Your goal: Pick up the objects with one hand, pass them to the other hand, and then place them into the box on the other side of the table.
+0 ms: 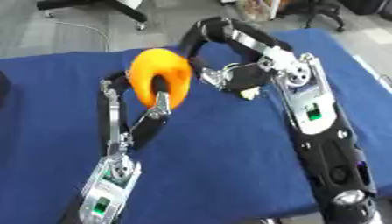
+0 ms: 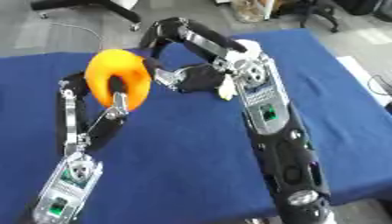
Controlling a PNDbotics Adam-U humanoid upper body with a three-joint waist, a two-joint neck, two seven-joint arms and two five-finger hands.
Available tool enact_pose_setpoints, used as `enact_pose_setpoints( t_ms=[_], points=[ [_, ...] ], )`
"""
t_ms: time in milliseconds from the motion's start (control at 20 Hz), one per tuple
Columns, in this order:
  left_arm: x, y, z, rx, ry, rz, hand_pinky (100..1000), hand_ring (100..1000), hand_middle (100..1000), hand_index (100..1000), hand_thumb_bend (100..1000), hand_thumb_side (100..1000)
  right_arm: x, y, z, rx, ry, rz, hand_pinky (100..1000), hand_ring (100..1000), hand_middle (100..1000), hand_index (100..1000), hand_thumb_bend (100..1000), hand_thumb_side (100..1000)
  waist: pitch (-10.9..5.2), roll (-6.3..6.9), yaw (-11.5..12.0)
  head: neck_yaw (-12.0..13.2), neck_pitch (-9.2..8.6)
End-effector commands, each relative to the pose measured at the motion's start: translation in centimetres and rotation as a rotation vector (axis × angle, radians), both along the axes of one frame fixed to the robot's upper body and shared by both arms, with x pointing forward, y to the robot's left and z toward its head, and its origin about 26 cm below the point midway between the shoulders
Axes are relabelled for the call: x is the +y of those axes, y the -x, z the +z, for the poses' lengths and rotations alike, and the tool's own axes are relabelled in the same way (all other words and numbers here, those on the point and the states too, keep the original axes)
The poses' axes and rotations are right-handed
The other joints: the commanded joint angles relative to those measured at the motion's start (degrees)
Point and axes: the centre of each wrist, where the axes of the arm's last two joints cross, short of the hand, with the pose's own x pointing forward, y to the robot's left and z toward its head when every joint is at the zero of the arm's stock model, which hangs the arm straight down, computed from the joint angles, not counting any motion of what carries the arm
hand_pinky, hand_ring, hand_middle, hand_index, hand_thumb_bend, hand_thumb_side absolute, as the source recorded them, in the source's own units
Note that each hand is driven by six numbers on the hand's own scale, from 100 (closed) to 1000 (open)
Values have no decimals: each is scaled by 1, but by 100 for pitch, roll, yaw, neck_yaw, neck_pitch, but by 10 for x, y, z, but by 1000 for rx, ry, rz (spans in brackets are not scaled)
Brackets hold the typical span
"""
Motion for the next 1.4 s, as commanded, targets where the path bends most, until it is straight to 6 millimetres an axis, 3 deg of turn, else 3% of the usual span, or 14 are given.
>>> enact_pose_setpoints(
  t_ms=[50,100,300,550,650,750,850,900,1050,1200,1400],
  points=[
    [3,0,9,-26,2,-3,483,311,257,397,100,333,-7,4,15,-40,-38,-27,783,641,668,948,100,554,-27,59,-6,10,-15],
    [4,0,9,-26,1,-3,483,311,257,397,100,334,-8,4,14,-34,-51,-33,779,634,661,946,100,607,-26,62,-8,10,-15],
    [5,0,9,-27,2,3,482,311,257,397,100,333,-12,6,13,-8,-116,-57,773,625,651,944,100,646,-23,75,-12,16,-15],
    [12,-3,13,-34,8,40,481,312,259,398,100,321,-21,12,16,-28,-193,-95,767,612,636,929,100,607,-33,103,-17,146,-15],
    [20,-6,18,-44,10,79,479,313,259,398,100,302,-26,16,16,-44,-218,-114,764,604,626,917,100,592,-49,125,-20,437,-15],
    [32,-10,25,-56,8,138,480,315,261,400,100,267,-30,19,15,-56,-234,-129,763,598,619,902,100,575,-73,156,-21,916,-15],
    [51,-17,37,-92,-6,223,482,318,264,403,100,216,-35,23,11,-60,-238,-141,761,594,614,890,100,565,-100,219,-10,1539,-15],
    [62,-21,44,-110,-18,268,485,322,267,405,100,139,-36,25,9,-59,-238,-144,760,592,612,880,100,554,-110,252,-11,1791,-15],
    [115,-28,77,-153,-112,476,487,326,270,408,100,100,-39,29,3,-47,-224,-154,759,589,609,877,100,553,-125,375,-19,2405,-15],
    [160,-30,103,-160,-206,675,489,329,272,410,100,100,-42,32,-1,-33,-211,-165,757,586,604,872,100,544,-141,480,0,2656,-15],
    [218,-43,120,-98,-315,950,489,329,273,411,100,100,-43,33,-6,-18,-193,-168,757,583,601,866,100,534,-191,573,-7,2796,-15]
  ],
)
